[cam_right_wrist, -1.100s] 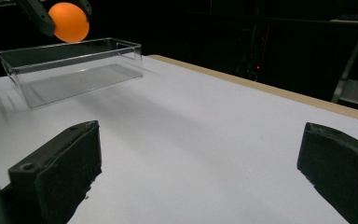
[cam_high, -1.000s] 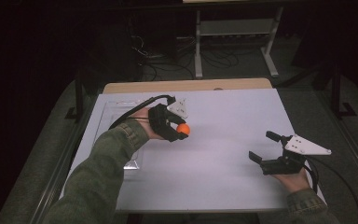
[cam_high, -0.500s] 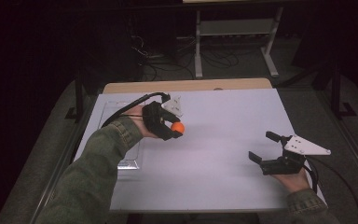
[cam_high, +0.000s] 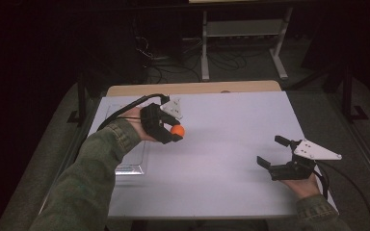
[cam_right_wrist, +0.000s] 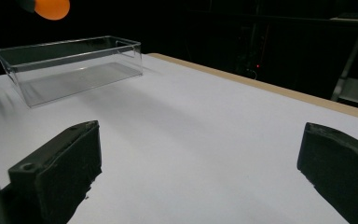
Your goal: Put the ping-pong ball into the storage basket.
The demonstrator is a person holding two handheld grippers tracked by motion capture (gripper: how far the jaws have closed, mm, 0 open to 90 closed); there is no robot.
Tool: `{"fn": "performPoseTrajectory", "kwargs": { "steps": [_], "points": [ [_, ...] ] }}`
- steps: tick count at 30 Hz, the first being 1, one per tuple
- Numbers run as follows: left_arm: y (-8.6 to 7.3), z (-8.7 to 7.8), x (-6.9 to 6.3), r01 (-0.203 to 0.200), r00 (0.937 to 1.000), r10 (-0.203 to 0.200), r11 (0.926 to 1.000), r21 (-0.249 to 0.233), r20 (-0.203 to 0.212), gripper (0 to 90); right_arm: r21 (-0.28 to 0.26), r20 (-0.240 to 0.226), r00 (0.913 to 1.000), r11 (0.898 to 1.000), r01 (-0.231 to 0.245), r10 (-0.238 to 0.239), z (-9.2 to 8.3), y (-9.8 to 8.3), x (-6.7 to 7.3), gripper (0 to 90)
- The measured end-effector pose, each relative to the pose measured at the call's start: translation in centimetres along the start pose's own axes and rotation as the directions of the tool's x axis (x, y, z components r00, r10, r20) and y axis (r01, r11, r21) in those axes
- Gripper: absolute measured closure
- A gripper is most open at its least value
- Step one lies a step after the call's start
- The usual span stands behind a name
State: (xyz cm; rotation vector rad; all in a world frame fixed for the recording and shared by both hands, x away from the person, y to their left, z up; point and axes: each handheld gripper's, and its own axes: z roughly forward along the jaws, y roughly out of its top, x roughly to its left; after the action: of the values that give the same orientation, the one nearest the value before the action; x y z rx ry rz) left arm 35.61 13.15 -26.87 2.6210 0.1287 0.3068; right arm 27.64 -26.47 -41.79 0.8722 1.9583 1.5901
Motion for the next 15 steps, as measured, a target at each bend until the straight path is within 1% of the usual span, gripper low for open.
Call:
{"fn": "performPoseTrajectory", "kwargs": {
  "steps": [2, 15],
  "points": [
    [-0.2, -0.2, 0.0, -0.003, 1.0, 0.003, 1.0, 0.003, -0.002, 50.2, 0.0, 0.0, 1.0, 1.0, 0.0, 0.0, 0.0, 0.0, 0.0, 0.0],
    [-1.4, -1.3, 0.2, 0.015, 0.9998, -0.015, 0.9997, 0.022, -0.013, 50.2, 0.002, 0.001, 1.0, 1.0, 0.001, -0.001, 0.0, 0.0, 0.0, 0.0]
  ]
}}
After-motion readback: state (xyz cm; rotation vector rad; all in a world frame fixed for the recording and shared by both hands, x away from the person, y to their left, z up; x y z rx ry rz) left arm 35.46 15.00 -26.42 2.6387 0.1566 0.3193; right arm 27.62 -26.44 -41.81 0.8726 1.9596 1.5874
